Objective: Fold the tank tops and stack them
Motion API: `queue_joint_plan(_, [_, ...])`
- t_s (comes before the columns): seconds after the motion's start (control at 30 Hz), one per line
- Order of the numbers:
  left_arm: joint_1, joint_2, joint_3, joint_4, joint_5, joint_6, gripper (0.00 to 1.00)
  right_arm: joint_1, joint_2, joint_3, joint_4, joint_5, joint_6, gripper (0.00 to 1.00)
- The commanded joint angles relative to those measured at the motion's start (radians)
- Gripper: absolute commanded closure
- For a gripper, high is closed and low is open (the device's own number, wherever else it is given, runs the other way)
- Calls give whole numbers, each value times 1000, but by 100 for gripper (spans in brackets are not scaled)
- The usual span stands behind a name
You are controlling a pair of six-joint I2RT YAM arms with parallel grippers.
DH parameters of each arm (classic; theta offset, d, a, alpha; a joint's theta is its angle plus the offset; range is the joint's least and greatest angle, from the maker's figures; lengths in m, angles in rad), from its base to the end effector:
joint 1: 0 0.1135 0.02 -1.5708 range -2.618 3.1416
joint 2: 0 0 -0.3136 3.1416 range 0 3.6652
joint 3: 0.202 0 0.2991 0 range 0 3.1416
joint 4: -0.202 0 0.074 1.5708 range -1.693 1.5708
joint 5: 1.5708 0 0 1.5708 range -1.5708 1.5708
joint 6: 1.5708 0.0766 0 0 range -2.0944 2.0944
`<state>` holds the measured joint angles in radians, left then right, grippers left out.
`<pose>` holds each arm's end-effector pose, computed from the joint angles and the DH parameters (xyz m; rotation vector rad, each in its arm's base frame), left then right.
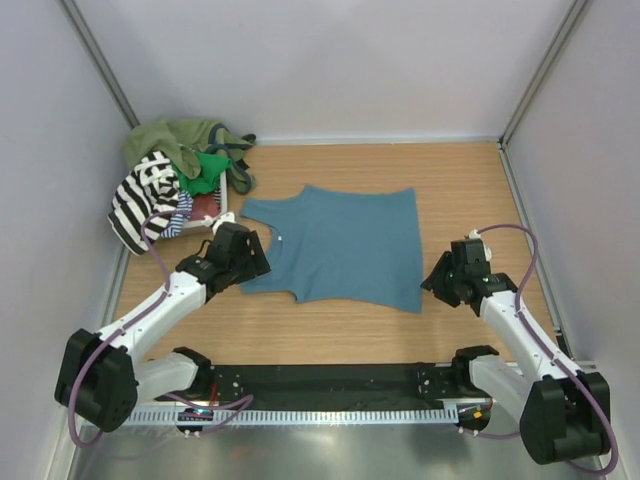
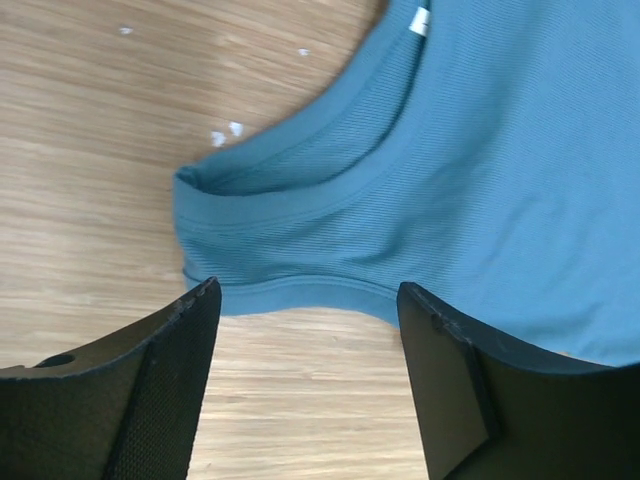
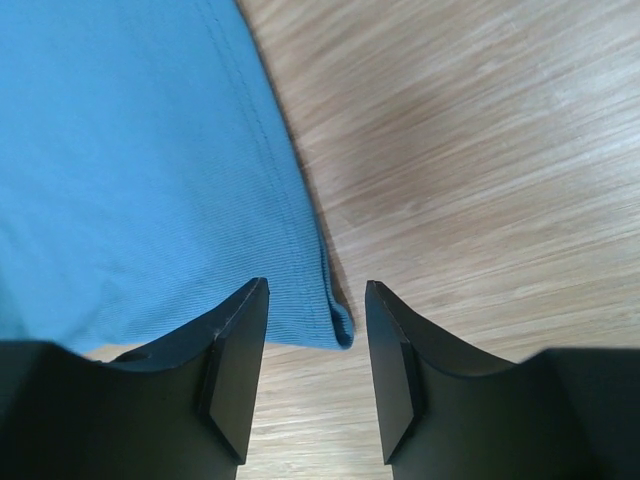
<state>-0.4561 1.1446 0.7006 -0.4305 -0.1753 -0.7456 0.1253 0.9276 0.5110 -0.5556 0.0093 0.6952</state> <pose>0.2542 -0.1098 0.2127 -0.4312 2.4160 -0.3255 0.2075 0.0254 0.1763 0.7266 2.4675 0.3056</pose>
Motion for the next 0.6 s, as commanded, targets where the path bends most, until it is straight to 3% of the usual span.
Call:
queue_joint_plan(0.0, [14, -40, -24, 13, -102, -37, 29, 10, 20, -12, 16, 8, 17, 52])
queue_joint_plan(0.57, [112, -6, -87, 70, -46, -40, 33, 71, 189, -17, 140, -14, 13, 61])
